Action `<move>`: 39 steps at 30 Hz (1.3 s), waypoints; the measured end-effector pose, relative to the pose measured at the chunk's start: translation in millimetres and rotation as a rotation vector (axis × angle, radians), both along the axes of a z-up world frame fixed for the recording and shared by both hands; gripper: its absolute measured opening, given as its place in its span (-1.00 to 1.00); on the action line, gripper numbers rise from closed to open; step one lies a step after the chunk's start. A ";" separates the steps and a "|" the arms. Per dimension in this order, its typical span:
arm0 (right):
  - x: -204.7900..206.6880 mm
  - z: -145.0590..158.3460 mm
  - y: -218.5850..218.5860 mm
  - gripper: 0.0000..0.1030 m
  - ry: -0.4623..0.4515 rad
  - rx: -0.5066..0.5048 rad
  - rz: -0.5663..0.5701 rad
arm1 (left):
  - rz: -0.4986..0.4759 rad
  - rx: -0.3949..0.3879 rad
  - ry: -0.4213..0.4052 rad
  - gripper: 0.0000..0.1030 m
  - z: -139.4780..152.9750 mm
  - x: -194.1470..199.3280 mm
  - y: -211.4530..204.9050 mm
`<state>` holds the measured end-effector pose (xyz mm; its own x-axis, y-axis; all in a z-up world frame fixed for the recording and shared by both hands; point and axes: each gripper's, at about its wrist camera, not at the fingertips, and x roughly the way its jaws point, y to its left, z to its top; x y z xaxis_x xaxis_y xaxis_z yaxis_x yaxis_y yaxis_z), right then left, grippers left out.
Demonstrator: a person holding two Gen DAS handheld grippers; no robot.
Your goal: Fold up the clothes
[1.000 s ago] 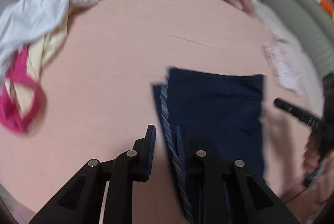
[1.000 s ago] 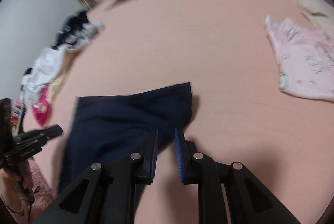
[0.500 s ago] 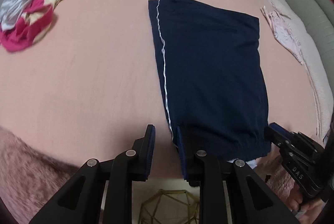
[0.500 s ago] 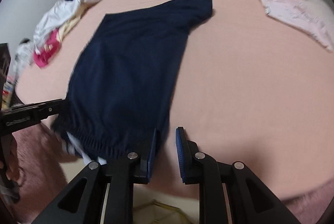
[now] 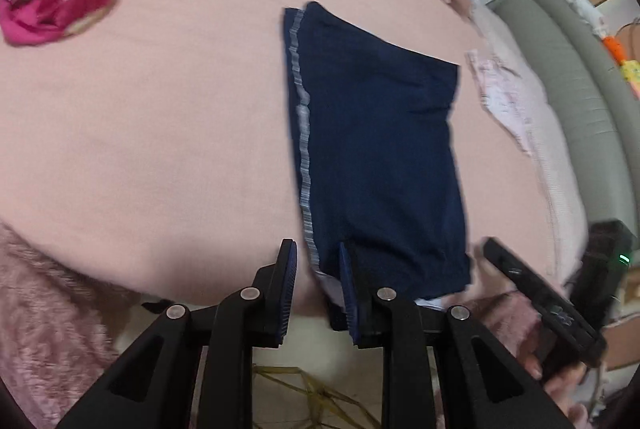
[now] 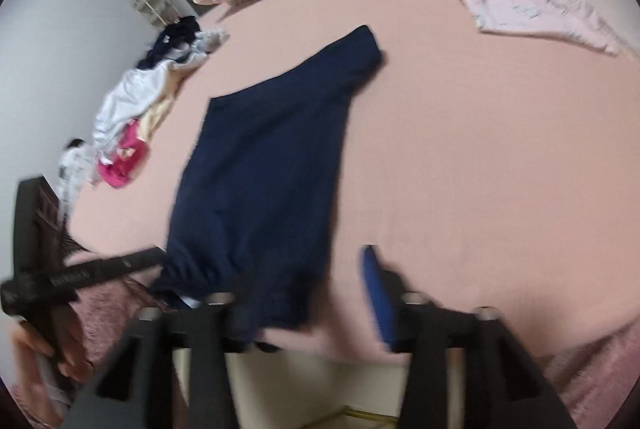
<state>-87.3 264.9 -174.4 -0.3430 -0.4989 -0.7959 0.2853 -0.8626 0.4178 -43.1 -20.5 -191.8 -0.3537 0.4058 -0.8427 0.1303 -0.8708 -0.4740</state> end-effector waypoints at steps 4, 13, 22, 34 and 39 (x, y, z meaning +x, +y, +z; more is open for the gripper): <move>0.5 -25.4 -19.0 -0.13 -0.074 0.078 0.059 | -0.041 -0.022 -0.049 -0.62 -14.5 1.2 4.4; 17.7 -14.4 -9.4 -0.19 -0.083 0.089 0.091 | -0.045 0.041 -0.077 -0.62 -4.2 -2.2 -10.6; -97.4 0.6 7.7 -0.17 -0.047 0.068 -0.074 | 0.064 0.059 0.013 -0.16 13.2 -82.3 -43.2; -181.5 -30.9 -12.7 -0.17 -0.031 0.053 -0.049 | 0.050 -0.172 0.105 -0.82 -8.2 -144.4 -24.9; -183.5 -18.4 -18.1 -0.17 0.032 0.096 -0.025 | 0.143 -0.189 0.089 -0.82 -8.4 -132.4 -42.4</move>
<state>-270.9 246.7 -192.8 -0.3805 -0.4120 -0.8279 0.2754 -0.9051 0.3239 -175.5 -62.8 -200.2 -0.4724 0.1845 -0.8619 0.2238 -0.9207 -0.3198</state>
